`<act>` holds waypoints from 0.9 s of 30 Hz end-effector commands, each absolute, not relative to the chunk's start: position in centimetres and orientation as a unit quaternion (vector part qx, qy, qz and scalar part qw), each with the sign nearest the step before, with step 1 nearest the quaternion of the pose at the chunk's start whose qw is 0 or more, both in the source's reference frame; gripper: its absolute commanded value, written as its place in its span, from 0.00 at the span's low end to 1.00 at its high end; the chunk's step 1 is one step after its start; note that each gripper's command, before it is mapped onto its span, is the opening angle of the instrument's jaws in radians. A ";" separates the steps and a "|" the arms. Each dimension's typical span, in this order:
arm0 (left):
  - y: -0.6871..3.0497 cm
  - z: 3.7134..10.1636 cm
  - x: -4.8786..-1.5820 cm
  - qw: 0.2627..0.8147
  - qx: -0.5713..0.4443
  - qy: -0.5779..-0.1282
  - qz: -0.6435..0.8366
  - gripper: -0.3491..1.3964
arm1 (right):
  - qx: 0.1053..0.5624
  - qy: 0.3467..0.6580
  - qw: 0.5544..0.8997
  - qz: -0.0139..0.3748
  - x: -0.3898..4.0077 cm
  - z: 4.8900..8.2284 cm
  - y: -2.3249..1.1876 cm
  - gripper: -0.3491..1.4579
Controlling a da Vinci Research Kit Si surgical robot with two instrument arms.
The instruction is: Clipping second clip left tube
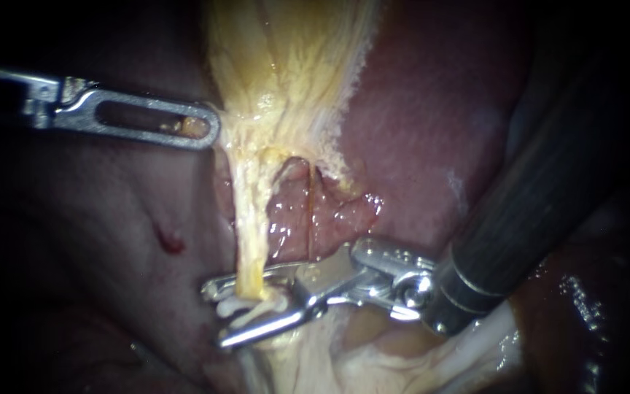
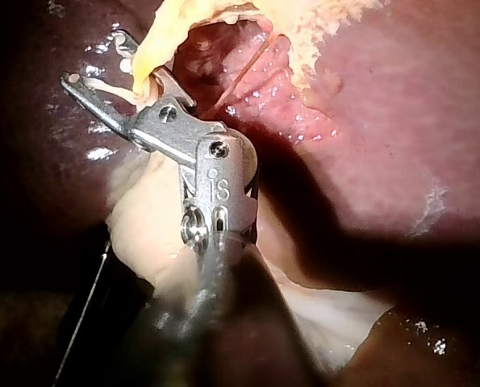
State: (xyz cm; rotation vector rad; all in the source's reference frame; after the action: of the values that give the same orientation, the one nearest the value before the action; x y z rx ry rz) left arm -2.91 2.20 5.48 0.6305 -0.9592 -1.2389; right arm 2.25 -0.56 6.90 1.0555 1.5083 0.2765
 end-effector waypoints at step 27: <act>2.20 5.48 -2.91 0.664 0.279 -0.425 -0.549 0.00 | 0.458 0.649 0.594 0.123 2.22 6.92 -0.58 0.00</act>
State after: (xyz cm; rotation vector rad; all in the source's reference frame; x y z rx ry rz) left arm -2.91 2.20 5.48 0.6301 -0.9594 -1.2389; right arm 2.23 -0.58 6.91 1.0659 1.5078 0.2872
